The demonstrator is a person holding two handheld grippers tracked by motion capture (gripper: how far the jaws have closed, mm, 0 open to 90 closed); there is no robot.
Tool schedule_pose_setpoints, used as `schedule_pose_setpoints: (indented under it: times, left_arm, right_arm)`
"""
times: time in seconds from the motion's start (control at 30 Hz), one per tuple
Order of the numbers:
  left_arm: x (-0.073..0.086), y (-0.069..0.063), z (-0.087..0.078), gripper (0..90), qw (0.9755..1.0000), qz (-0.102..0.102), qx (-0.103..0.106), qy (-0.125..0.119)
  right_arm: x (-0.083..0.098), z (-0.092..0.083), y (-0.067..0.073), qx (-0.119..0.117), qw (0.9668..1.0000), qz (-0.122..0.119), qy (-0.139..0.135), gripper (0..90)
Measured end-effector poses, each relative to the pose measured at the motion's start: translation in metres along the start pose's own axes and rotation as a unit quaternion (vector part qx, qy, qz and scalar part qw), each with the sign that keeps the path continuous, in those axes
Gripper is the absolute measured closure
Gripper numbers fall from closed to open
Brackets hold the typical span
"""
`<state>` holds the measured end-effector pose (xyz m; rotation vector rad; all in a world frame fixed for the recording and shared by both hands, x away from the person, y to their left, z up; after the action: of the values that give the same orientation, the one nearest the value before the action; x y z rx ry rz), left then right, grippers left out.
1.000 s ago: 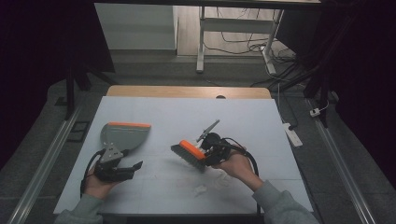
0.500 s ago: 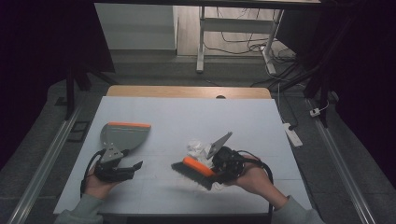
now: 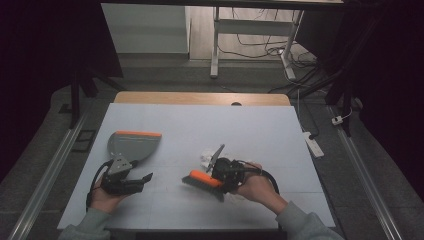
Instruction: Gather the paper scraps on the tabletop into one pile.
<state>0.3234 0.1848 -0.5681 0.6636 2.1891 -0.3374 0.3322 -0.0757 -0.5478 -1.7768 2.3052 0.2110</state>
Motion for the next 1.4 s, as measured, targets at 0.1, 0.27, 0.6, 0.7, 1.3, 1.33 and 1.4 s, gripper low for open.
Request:
schedule_pose_setpoints:
  times: [0.1, 0.27, 0.6, 0.7, 1.3, 1.33, 1.4]
  left_arm:
    - [0.0, 0.0, 0.0, 29.2, 1.0, 0.0, 0.0, -0.001]
    - [0.001, 0.001, 0.0, 29.2, 1.0, 0.0, 0.001, 0.001]
    - [0.001, -0.001, 0.0, 29.2, 1.0, 0.004, 0.004, 0.001]
    - [0.0, -0.002, 0.001, 29.2, 1.0, 0.006, 0.006, 0.0]
    - [0.0, -0.009, 0.003, 29.3, 0.9998, 0.017, 0.014, 0.002]
    - [-0.001, -0.009, 0.003, 29.3, 0.9998, 0.017, 0.014, 0.001]
    - [-0.001, -0.009, 0.003, 29.3, 0.9998, 0.016, 0.013, 0.0]
  right_arm:
    - [0.0, -0.002, -0.026, 0.023, 0.9994, 0.024, -0.011, 70.7]
    - [-0.001, -0.024, -0.037, 0.025, 0.9957, 0.048, -0.075, 70.6]
    - [0.068, -0.085, -0.06, 0.086, 0.976, 0.171, -0.103, 70.6]
    - [0.104, -0.081, -0.068, 0.095, 0.9647, 0.236, -0.068, 70.6]
    - [0.077, -0.023, -0.111, 0.058, 0.9426, 0.329, -0.005, 70.6]
    - [0.07, -0.022, -0.111, 0.053, 0.9437, 0.326, -0.013, 70.6]
    - [0.057, -0.021, -0.112, 0.045, 0.9447, 0.323, -0.034, 70.6]
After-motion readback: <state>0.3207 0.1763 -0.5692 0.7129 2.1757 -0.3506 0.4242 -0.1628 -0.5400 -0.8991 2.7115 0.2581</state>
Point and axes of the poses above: each handheld gripper's, and its own axes: z roughly forward along the jaws, x roughly out of its underside, y roughly to its left, the point moved 10 cm from there along z, roughly forward along the jaws, and after that the axes turned 1 degree about y, right-handed, at the moved point
